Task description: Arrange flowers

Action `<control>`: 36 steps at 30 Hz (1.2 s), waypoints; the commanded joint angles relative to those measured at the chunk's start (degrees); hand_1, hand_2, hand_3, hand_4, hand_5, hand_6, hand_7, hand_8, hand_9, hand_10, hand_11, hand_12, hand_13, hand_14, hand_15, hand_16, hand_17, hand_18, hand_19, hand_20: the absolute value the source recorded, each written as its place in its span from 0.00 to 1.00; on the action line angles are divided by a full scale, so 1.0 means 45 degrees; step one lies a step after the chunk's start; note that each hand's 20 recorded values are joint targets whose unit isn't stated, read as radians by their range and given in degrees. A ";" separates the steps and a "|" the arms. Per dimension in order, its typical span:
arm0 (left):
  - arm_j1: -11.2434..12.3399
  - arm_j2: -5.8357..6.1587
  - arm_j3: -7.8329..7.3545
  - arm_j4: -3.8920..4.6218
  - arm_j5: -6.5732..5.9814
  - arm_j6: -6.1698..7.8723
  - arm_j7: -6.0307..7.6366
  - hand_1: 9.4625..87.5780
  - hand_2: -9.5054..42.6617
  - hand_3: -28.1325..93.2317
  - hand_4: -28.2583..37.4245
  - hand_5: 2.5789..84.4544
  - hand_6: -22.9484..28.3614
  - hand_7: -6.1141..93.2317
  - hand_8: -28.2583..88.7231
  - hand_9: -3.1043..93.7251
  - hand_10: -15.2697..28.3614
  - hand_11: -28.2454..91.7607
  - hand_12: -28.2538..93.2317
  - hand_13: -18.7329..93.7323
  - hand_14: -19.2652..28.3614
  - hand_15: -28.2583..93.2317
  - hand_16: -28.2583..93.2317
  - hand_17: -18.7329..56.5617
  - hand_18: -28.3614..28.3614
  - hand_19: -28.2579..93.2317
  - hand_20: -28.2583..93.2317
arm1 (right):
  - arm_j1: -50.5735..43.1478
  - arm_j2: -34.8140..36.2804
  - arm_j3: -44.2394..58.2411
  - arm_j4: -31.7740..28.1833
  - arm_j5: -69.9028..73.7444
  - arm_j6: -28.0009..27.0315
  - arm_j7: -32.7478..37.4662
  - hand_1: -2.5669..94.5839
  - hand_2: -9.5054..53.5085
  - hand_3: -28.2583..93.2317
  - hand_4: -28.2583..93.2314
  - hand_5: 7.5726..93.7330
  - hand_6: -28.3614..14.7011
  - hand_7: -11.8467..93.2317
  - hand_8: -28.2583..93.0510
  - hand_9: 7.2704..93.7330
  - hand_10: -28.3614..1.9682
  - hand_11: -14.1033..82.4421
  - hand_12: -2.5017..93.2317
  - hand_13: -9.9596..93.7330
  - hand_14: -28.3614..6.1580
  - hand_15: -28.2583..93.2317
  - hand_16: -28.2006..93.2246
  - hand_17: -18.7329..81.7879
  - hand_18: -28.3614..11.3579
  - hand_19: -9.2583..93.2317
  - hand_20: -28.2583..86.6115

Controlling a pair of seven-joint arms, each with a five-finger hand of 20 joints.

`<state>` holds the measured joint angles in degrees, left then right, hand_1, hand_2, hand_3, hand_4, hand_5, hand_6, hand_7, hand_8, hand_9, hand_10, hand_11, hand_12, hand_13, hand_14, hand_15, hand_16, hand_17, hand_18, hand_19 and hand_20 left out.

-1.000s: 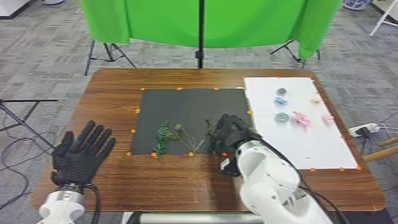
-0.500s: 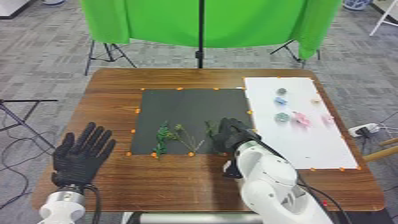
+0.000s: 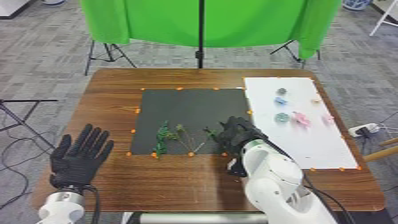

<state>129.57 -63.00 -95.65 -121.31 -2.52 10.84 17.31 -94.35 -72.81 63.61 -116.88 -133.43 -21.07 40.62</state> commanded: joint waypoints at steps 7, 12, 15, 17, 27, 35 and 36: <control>0.0169 -0.0051 0.0053 -0.0006 -0.0022 0.0177 -0.0140 0.24 0.40 0.88 0.00 0.53 0.65 0.17 0.17 0.44 0.71 0.40 0.32 0.41 0.75 0.51 0.17 0.14 0.73 0.51 0.32 | -0.0101 -0.0269 -0.0167 0.0243 0.0175 -0.0140 0.0239 0.39 0.16 0.89 0.05 0.66 0.47 0.20 0.14 0.64 0.19 0.35 0.20 0.61 0.20 0.85 0.41 0.53 0.03 1.00 0.73; 0.0124 -0.0069 0.0036 0.0032 -0.0014 0.0266 -0.0194 0.24 0.40 0.88 0.00 0.53 0.65 0.17 0.17 0.43 0.71 0.40 0.32 0.41 0.75 0.51 0.17 0.14 0.73 0.51 0.32 | -0.0059 -0.0563 -0.0176 0.0418 0.0181 -0.0201 0.0224 0.39 0.16 0.89 0.05 0.65 0.44 0.20 0.14 0.64 0.19 0.35 0.20 0.61 0.20 0.85 0.41 0.53 0.04 1.00 0.73; 0.0134 -0.0067 0.0033 0.0024 -0.0014 0.0250 -0.0221 0.24 0.40 0.88 0.00 0.53 0.65 0.17 0.17 0.43 0.71 0.40 0.32 0.41 0.75 0.51 0.17 0.14 0.74 0.51 0.32 | -0.0067 -0.0638 -0.0226 0.0477 0.0006 -0.0218 0.0120 0.39 0.16 0.89 0.05 0.64 0.43 0.20 0.14 0.64 0.19 0.35 0.20 0.61 0.20 0.85 0.41 0.53 0.04 1.00 0.73; 0.0128 -0.0082 0.0033 0.0033 -0.0004 0.0212 -0.0221 0.24 0.40 0.88 0.00 0.53 0.65 0.17 0.17 0.43 0.71 0.40 0.32 0.41 0.75 0.51 0.17 0.14 0.73 0.51 0.32 | -0.0045 -0.0645 -0.0229 0.0493 0.0130 -0.0203 0.0212 0.39 0.16 0.89 0.05 0.64 0.43 0.20 0.15 0.64 0.19 0.35 0.20 0.61 0.21 0.85 0.41 0.53 0.04 1.00 0.72; 0.0244 -0.0086 -0.0006 -0.0011 -0.0018 0.0230 -0.0146 0.24 0.41 0.88 0.00 0.53 0.65 0.17 0.17 0.43 0.71 0.40 0.32 0.41 0.75 0.51 0.17 0.14 0.73 0.51 0.32 | -0.0056 -0.0323 -0.0389 0.0092 -0.0539 0.0894 0.0427 0.39 0.12 0.90 0.05 0.64 0.49 0.21 0.14 0.60 0.14 0.36 0.20 0.60 0.19 0.86 0.42 0.52 0.02 1.00 0.69; 0.0217 -0.0097 0.0005 0.0018 -0.0007 0.0148 -0.0133 0.24 0.41 0.88 0.00 0.53 0.65 0.17 0.17 0.44 0.71 0.40 0.32 0.41 0.75 0.50 0.17 0.14 0.73 0.51 0.32 | -0.0078 -0.0217 -0.0250 -0.0496 -0.0019 0.1017 0.0310 0.40 0.03 0.89 0.06 0.65 0.54 0.23 0.14 0.55 0.10 0.42 0.23 0.58 0.16 0.88 0.43 0.51 0.01 1.00 0.71; 0.0161 -0.0105 0.0027 0.0056 0.0002 0.0108 -0.0140 0.24 0.41 0.88 0.00 0.53 0.65 0.17 0.17 0.44 0.71 0.40 0.32 0.41 0.75 0.50 0.17 0.14 0.73 0.51 0.32 | -0.0067 -0.0216 -0.0175 -0.0589 0.0014 0.0852 0.0330 0.40 0.02 0.89 0.06 0.65 0.55 0.23 0.14 0.54 0.09 0.42 0.23 0.58 0.16 0.88 0.43 0.51 0.01 1.00 0.71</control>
<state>129.67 -63.06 -95.70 -121.31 -2.49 11.32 16.96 -94.22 -74.13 61.79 -117.09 -134.60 -16.80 42.45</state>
